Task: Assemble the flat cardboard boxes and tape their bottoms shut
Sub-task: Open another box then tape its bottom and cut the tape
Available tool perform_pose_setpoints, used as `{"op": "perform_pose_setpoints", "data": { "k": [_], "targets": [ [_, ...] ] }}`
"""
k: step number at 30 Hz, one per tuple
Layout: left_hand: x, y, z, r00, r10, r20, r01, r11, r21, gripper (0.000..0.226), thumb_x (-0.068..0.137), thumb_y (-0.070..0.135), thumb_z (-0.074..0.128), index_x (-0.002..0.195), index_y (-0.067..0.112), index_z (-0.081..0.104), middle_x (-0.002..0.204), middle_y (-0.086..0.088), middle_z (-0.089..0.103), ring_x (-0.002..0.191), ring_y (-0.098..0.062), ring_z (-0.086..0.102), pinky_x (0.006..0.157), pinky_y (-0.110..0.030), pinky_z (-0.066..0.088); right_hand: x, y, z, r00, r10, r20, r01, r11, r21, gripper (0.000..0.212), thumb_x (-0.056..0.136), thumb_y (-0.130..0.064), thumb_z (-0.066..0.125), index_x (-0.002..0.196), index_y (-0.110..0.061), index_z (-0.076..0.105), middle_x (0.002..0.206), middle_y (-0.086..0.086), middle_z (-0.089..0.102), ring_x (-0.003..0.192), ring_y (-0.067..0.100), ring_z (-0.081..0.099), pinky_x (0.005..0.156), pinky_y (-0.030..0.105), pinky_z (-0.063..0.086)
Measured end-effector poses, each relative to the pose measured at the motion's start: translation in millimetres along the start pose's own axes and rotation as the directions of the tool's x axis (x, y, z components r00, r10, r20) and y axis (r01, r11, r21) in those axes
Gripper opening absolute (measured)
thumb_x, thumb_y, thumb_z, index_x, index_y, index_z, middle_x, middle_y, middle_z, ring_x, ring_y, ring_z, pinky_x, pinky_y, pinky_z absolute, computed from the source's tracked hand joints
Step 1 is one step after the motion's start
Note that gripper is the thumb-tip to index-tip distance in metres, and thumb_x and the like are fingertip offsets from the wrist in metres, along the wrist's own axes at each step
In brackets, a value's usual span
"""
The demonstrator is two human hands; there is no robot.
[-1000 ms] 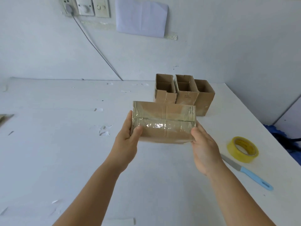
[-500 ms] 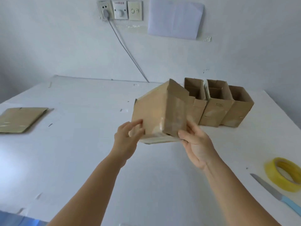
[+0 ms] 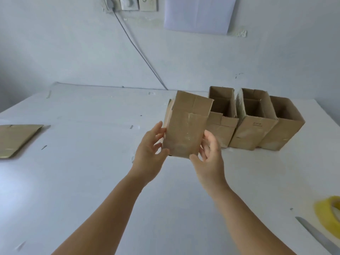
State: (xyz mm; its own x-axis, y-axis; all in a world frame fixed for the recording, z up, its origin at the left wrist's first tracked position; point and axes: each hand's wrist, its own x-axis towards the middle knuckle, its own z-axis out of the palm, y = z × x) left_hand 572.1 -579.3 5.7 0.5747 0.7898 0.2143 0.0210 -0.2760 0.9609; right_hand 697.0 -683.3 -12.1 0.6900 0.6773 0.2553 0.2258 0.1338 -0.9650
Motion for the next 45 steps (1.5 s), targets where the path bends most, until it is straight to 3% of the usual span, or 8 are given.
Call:
{"op": "perform_pose_setpoints", "data": {
  "k": [6, 9, 14, 16, 19, 33, 38, 45],
  "targets": [
    [0.3, -44.3, 19.4, 0.958, -0.218, -0.185, 0.251, 0.951, 0.181, 0.040, 0.082, -0.004, 0.057, 0.093, 0.034, 0.050, 0.093, 0.009, 0.061, 0.091, -0.006, 0.063, 0.065, -0.009, 0.048, -4.4, 42.8, 5.5, 0.997, 0.064, -0.034, -0.072, 0.940, -0.332, 0.049, 0.083, 0.004, 0.058, 0.127, -0.014, 0.047, 0.122, -0.002, 0.048, 0.113, 0.010, 0.052, 0.100, 0.029, 0.046],
    [2.7, -62.7, 33.1, 0.934, -0.275, -0.228, 0.321, 0.927, 0.194, 0.027, 0.086, 0.007, 0.058, 0.090, 0.034, 0.052, 0.092, 0.014, 0.064, 0.086, -0.001, 0.063, 0.059, -0.001, 0.040, -3.7, 61.4, 4.0, 0.987, 0.157, -0.027, -0.155, 0.906, -0.394, 0.051, 0.088, -0.001, 0.052, 0.137, -0.014, 0.042, 0.133, -0.002, 0.045, 0.121, 0.014, 0.049, 0.101, 0.027, 0.044],
    [35.1, -70.2, 52.4, 0.950, -0.282, -0.131, 0.308, 0.909, 0.280, 0.042, 0.093, 0.011, 0.049, 0.130, 0.031, 0.050, 0.116, 0.013, 0.060, 0.098, 0.001, 0.058, 0.074, -0.003, 0.039, 22.6, 72.1, 3.3, 0.958, 0.283, 0.047, -0.246, 0.894, -0.374, 0.068, 0.092, -0.002, 0.047, 0.151, -0.019, 0.017, 0.149, 0.000, 0.025, 0.132, 0.013, 0.039, 0.102, 0.020, 0.036],
    [49.9, -69.6, 57.1, 0.952, -0.298, -0.066, 0.304, 0.900, 0.312, 0.053, 0.093, 0.006, 0.044, 0.140, 0.031, 0.041, 0.127, 0.009, 0.053, 0.113, -0.006, 0.054, 0.092, -0.018, 0.042, 35.2, 73.2, 4.3, 0.950, 0.308, 0.047, -0.272, 0.895, -0.354, 0.072, 0.091, -0.002, 0.046, 0.151, -0.019, 0.012, 0.152, 0.001, 0.020, 0.136, 0.015, 0.035, 0.104, 0.024, 0.035],
    [64.6, -68.7, 62.2, 0.951, -0.308, -0.004, 0.291, 0.897, 0.333, 0.061, 0.092, 0.003, 0.039, 0.144, 0.033, 0.033, 0.136, 0.009, 0.049, 0.123, -0.008, 0.048, 0.104, -0.033, 0.040, 48.1, 76.0, 4.1, 0.946, 0.322, 0.039, -0.286, 0.883, -0.371, 0.073, 0.091, -0.004, 0.046, 0.151, -0.018, 0.007, 0.155, 0.001, 0.013, 0.140, 0.015, 0.029, 0.106, 0.022, 0.029],
    [93.0, -68.2, 78.6, 0.945, -0.292, 0.149, 0.220, 0.901, 0.374, 0.068, 0.088, -0.001, 0.032, 0.147, 0.031, 0.018, 0.145, 0.009, 0.040, 0.133, -0.012, 0.038, 0.106, -0.037, 0.038, 71.9, 80.7, 4.0, 0.942, 0.332, 0.056, -0.281, 0.867, -0.411, 0.073, 0.094, -0.009, 0.044, 0.152, -0.017, 0.001, 0.160, -0.006, -0.002, 0.145, 0.013, 0.014, 0.108, 0.022, 0.022],
    [87.6, -69.8, 70.1, 0.920, -0.336, 0.201, 0.156, 0.786, 0.599, 0.072, 0.095, 0.009, 0.038, 0.151, 0.025, -0.004, 0.159, 0.006, 0.011, 0.142, -0.017, 0.022, 0.102, -0.021, 0.022, 70.3, 83.2, 2.3, 0.934, 0.341, 0.103, -0.253, 0.840, -0.480, 0.073, 0.096, -0.018, 0.046, 0.152, -0.019, -0.001, 0.160, -0.007, -0.005, 0.145, 0.012, 0.009, 0.099, 0.015, 0.016],
    [45.9, -76.9, 26.3, 0.902, -0.335, 0.271, -0.098, 0.451, 0.887, 0.067, 0.098, 0.025, 0.040, 0.151, 0.020, 0.000, 0.160, 0.003, 0.004, 0.146, -0.017, 0.008, 0.114, -0.033, 0.015, 44.7, 75.4, 16.1, 0.892, 0.322, 0.319, 0.021, 0.674, -0.738, 0.075, 0.097, -0.031, 0.046, 0.151, -0.011, -0.001, 0.160, 0.001, -0.003, 0.147, 0.016, -0.002, 0.116, 0.029, 0.011]
  ]
}}
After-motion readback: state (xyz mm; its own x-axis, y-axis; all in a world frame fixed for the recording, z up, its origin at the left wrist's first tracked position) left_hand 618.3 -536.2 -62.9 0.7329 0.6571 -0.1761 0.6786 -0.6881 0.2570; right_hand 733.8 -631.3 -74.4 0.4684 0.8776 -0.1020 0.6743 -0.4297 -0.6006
